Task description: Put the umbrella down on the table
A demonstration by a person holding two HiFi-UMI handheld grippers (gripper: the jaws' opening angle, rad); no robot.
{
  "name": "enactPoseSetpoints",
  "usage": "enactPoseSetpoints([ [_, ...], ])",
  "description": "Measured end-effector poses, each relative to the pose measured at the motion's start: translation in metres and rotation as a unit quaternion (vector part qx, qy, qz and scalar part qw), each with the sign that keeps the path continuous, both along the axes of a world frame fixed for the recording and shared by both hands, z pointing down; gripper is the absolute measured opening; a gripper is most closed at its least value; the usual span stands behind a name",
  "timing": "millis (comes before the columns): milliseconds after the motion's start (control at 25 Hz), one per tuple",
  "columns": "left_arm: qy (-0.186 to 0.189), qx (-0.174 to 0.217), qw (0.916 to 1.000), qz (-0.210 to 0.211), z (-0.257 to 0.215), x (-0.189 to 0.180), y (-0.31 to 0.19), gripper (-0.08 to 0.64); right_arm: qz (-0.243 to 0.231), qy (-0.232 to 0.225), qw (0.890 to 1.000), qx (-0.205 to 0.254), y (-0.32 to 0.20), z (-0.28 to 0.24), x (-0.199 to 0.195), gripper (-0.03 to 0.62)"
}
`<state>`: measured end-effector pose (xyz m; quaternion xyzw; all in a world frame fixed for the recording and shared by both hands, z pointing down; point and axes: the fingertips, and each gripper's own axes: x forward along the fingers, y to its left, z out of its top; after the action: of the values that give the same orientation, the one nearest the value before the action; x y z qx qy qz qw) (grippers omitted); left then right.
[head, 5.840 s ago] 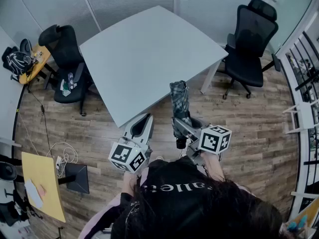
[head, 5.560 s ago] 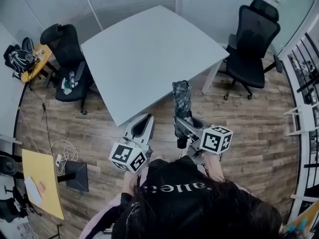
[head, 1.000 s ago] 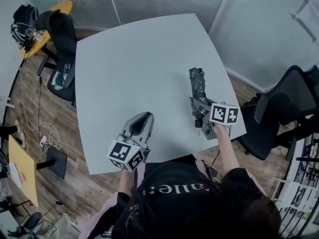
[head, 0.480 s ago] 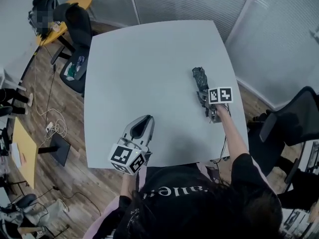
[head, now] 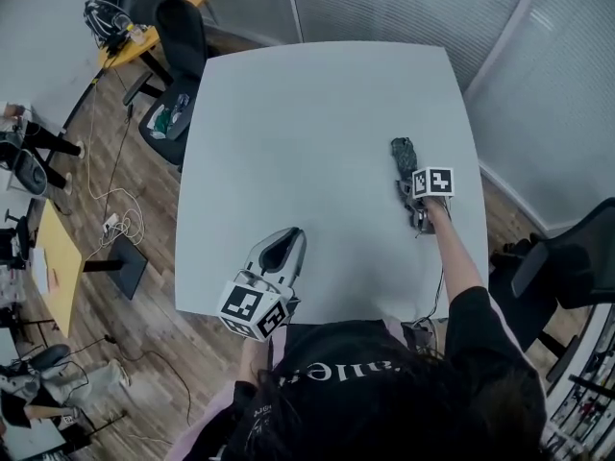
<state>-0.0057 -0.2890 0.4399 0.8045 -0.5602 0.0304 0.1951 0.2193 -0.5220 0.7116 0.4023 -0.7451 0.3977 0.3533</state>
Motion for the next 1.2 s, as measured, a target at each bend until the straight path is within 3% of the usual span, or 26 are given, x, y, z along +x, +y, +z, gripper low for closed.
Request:
enactPoseSetpoints([
  [360, 0.003, -0.008, 1.0, 0.004, 0.005, 0.001, 0.001, 0.034, 0.029, -0.035, 0.999, 0.02, -0.002, 0.0, 0.0, 0.279],
  [720, 0.01, -0.003, 0.9998, 0.015, 0.005, -0.001, 0.008, 0.034, 0.006, -0.031, 0.997, 0.072, 0.024, -0.036, 0.003, 0.282],
  [1200, 0.02, 0.01, 0.9978, 0.061, -0.001, 0.0, 0.029, 0.034, 0.039, -0.13, 0.98, 0.143, 0.101, -0.124, -0.013, 0.281],
])
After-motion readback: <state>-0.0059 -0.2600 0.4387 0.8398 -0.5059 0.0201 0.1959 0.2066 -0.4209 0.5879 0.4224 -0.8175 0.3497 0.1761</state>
